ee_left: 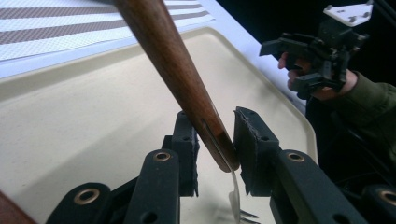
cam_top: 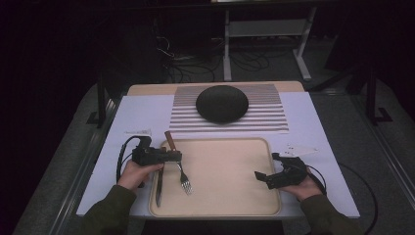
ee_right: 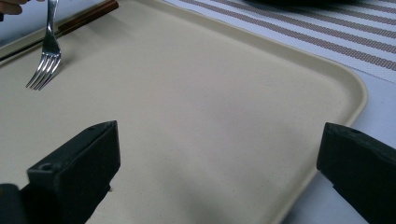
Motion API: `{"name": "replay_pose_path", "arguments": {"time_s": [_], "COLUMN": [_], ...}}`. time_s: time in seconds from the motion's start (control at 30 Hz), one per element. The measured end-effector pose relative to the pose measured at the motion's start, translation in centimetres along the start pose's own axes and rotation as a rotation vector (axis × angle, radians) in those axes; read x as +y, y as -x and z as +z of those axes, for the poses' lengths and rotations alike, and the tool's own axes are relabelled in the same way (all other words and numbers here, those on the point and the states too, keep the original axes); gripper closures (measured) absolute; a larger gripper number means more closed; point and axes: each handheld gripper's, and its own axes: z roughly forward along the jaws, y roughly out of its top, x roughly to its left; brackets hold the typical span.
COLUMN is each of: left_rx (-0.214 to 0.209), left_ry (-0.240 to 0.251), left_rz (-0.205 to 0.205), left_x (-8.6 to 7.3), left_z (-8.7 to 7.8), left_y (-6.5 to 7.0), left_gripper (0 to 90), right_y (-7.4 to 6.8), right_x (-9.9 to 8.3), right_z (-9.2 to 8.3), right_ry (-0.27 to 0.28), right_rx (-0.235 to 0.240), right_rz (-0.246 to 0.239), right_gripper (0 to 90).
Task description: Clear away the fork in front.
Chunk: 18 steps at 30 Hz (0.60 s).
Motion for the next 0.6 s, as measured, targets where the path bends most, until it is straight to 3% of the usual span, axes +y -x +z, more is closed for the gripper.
{"name": "replay_pose_path", "arguments": {"time_s": [0.6], "left_rx": [0.072], "left_ry": [-0.008], "left_rz": [-0.087], "left_x": [-0.6], "left_z": [-0.1], "left_y": [-2.0], "left_gripper": [63.8], "right_y": [0.0], "right_x": [0.0], "right_z": [0.1], "right_ry": [-0.004], "right_rx": [0.010], "right_rz": [0.000], "right_gripper": [0.0]}}
